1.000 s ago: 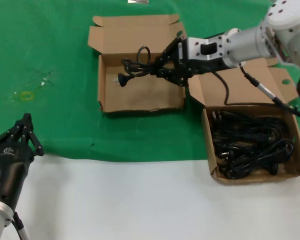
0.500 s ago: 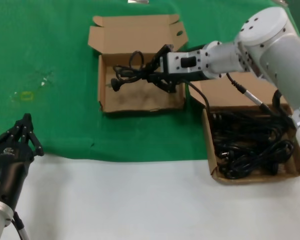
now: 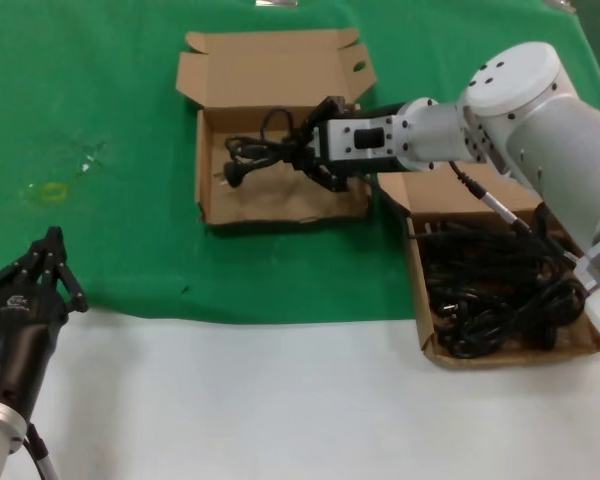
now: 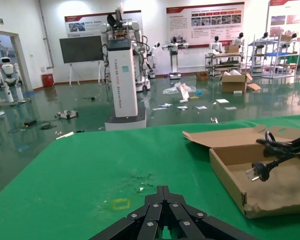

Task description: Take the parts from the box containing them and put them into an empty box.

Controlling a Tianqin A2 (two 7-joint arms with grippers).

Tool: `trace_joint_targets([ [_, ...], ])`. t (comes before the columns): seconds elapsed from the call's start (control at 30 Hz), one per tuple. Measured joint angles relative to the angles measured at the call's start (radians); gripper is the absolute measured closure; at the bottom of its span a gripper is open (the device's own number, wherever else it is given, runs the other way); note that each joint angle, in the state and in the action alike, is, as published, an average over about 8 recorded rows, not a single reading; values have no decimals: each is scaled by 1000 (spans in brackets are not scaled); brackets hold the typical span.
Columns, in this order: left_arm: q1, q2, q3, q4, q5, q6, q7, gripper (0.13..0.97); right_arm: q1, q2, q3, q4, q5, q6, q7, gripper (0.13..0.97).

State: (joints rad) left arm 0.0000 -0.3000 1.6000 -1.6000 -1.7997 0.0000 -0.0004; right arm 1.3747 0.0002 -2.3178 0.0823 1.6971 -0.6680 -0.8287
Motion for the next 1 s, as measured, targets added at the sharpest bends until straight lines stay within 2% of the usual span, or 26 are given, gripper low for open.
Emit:
trace_joint_targets([
  [0.27,0,0,0,0,0,0,0,953,-8,0,-61,-1,88,21,-21,841],
  [0.57,0,0,0,0,0,0,0,953,-12,0,-102,-2,160,33,-47,730],
  [1.0,0,0,0,0,0,0,0,948,-22,2,-99,9,173,38,-47,444],
])
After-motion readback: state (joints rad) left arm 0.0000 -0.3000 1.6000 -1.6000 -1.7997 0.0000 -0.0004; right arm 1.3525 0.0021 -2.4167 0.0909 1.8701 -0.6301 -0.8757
